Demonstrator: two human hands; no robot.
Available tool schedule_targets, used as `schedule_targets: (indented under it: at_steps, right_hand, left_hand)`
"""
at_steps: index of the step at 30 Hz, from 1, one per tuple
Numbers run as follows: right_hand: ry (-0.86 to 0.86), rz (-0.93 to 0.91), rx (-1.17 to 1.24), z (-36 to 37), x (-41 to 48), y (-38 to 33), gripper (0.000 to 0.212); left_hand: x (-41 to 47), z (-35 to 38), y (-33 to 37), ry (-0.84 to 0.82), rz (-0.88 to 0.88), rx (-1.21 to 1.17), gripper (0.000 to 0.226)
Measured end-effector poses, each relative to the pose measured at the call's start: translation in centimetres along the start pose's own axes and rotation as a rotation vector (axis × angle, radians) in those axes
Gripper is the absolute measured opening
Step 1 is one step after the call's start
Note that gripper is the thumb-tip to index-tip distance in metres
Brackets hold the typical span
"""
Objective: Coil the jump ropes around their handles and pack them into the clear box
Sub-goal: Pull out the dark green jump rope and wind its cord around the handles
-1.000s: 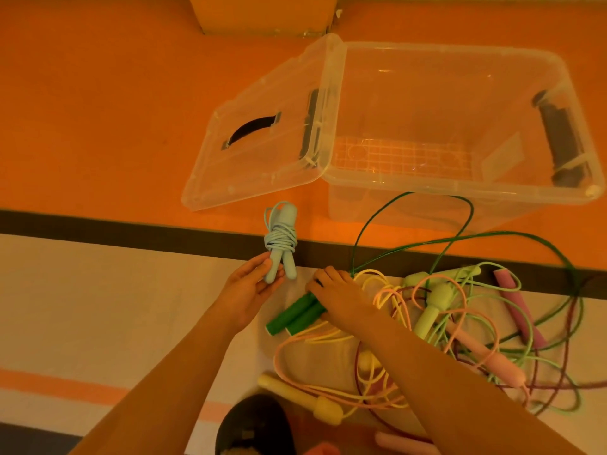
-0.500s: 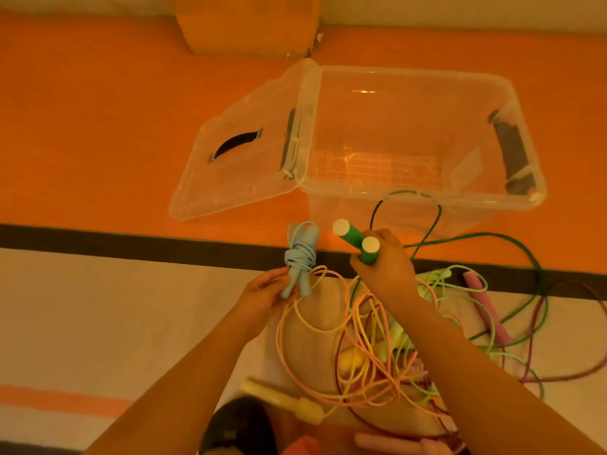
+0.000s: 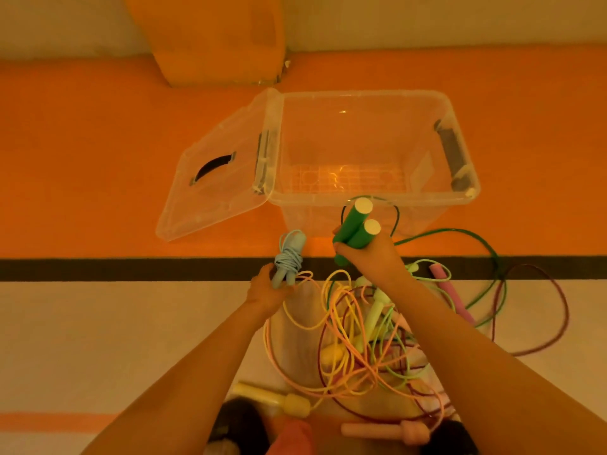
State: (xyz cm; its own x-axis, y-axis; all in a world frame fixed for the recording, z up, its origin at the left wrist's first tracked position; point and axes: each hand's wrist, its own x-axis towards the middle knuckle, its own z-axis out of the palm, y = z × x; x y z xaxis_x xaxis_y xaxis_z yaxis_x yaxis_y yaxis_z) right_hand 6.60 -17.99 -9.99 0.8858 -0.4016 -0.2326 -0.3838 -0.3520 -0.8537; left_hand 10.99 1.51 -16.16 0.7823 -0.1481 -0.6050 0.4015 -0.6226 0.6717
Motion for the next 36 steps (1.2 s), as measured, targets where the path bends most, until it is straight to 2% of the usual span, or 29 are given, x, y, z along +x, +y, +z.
schedule_targets:
  at_steps: [1,3,6,8,11,13,17,20,25,28,32,36]
  right_hand:
    - [0.011,-0.015,0.000,-0.4,-0.1,-1.0,0.018]
    - [0.039,-0.040,-0.011,-1.2,-0.3,-3.0,0.024]
    - [0.068,-0.099,-0.002,-3.0,-1.2,-6.3,0.043]
    - [0.093,-0.140,0.012,-4.7,-2.6,-9.0,0.038]
    - [0.142,-0.207,-0.021,-7.8,-5.7,-13.1,0.031]
    - [0.183,-0.278,-0.067,-10.0,-8.1,-15.6,0.031]
    - [0.271,-0.424,-0.185,-13.7,-13.5,-19.9,0.019]
    - [0.322,-0.513,-0.347,-15.1,-17.8,-22.4,0.019]
    - [0.346,-0.611,-0.211,-15.9,-23.2,-25.8,0.022]
    - [0.341,-0.636,-0.267,-15.7,-24.9,-26.1,0.024]
    - [0.375,-0.758,-0.550,-15.2,-26.0,-23.7,0.035]
    - [0.414,-0.886,-0.799,-13.8,-26.5,-21.1,0.048]
  left_hand:
    - [-0.4,-0.5,0.6,-0.004,0.053,0.061,0.075]
    - [-1.9,-1.5,3.0,-0.032,0.172,0.054,0.058]
    - [-5.6,-3.3,8.3,-0.121,0.271,-0.100,0.028]
    - [-8.6,-4.4,11.8,-0.202,0.252,-0.262,0.019]
    - [-13.5,-6.2,15.9,-0.287,0.175,-0.446,0.032]
    - [-17.1,-7.5,18.1,-0.353,0.171,-0.473,0.039]
    - [-24.1,-10.1,21.0,-0.445,0.229,-0.466,0.049]
    - [-28.8,-11.5,22.2,-0.484,0.296,-0.504,0.051]
    - [-34.2,-11.6,22.6,-0.543,0.365,-0.646,0.050]
    - [-35.6,-10.5,21.3,-0.567,0.355,-0.712,0.049]
    - [-36.3,-9.5,18.8,-0.676,0.294,-0.708,0.061]
    - [-37.2,-9.0,17.8,-0.802,0.383,-0.572,0.042]
